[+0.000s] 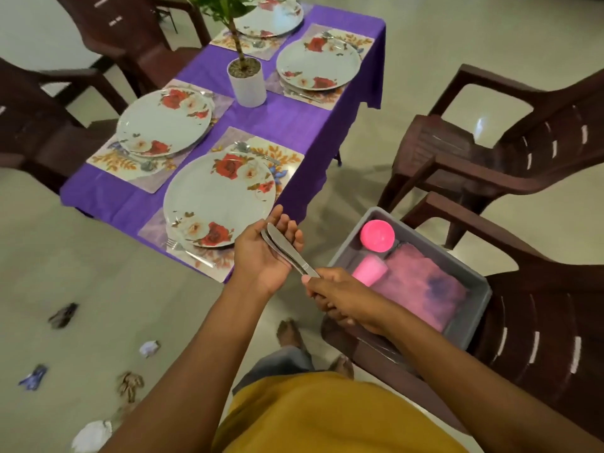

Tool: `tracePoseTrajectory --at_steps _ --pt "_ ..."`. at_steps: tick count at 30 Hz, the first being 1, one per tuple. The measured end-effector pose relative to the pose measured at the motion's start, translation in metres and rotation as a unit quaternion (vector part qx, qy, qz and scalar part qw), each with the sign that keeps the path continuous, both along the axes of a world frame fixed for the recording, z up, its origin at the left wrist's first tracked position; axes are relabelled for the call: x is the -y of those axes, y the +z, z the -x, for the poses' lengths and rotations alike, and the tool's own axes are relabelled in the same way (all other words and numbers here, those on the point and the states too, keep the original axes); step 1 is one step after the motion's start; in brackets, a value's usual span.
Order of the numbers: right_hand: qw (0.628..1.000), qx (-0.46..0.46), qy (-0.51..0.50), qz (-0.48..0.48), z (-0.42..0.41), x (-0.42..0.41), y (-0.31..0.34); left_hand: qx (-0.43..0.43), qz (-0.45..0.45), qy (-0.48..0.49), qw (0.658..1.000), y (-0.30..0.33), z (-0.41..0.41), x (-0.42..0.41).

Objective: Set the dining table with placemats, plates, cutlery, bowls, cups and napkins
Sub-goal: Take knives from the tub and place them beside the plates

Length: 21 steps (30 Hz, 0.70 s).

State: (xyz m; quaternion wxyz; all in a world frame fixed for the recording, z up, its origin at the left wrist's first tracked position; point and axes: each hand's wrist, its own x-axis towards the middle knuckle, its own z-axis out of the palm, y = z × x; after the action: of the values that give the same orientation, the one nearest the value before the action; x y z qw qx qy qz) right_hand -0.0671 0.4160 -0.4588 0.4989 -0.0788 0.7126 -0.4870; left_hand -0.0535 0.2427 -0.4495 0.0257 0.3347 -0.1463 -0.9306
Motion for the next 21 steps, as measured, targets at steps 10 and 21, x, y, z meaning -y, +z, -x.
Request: tracePoseTrajectory --at_steps 10,21 --pt "1.0 0.014 -0.004 0.017 0.003 0.053 0.006 0.019 0.076 -0.041 0.996 0.005 -0.004 0.029" --pt "0.996 -0.027 -0.069 0.059 0.019 0.167 0.014 -0.007 0.309 -0.171 0.935 0.0 -0.015 0.115"
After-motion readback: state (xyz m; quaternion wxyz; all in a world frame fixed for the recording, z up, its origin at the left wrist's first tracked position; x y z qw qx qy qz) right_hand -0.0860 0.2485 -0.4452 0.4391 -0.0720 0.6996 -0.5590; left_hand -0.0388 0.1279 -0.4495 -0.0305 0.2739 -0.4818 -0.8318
